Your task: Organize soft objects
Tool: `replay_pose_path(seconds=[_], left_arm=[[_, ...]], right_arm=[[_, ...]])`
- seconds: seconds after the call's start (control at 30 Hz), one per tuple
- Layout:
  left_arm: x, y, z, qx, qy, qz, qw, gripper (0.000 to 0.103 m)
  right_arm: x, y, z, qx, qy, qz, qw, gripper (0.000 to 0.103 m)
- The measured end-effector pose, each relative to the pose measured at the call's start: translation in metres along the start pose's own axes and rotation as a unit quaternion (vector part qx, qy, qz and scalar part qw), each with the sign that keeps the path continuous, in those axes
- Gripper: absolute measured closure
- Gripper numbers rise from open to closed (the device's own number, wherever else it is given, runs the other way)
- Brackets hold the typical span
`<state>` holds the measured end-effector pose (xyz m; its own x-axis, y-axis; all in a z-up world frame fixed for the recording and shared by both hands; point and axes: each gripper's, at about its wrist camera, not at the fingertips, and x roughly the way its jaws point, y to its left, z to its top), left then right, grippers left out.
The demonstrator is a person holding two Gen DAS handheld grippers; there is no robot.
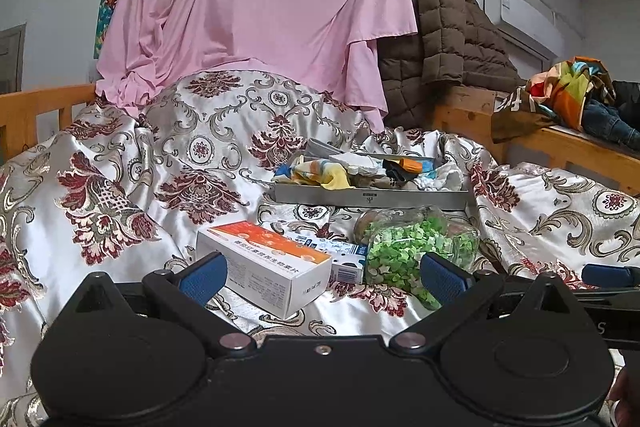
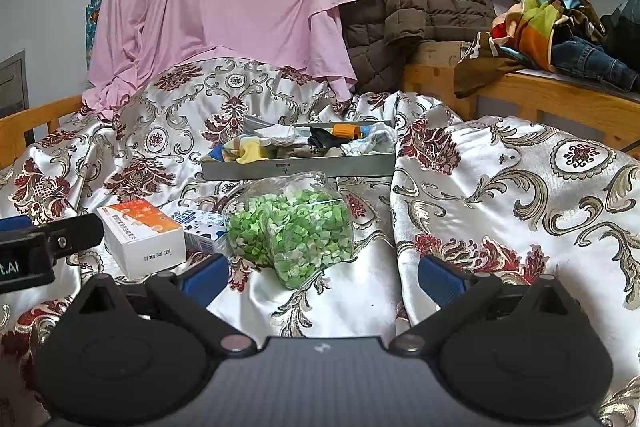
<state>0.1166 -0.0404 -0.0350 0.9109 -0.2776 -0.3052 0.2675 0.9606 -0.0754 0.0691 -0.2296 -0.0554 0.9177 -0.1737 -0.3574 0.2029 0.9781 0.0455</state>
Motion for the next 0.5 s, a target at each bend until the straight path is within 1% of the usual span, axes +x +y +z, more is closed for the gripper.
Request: replay_pose_path(seconds=[0.5], left_arm=[[0.0009, 0.0004, 0.0000, 0.003, 0.001, 0.002, 1.0000, 0.001]], right_arm=[[0.0004, 0.0009, -0.0008, 0.000, 0.001, 0.000, 1.000, 0.000]])
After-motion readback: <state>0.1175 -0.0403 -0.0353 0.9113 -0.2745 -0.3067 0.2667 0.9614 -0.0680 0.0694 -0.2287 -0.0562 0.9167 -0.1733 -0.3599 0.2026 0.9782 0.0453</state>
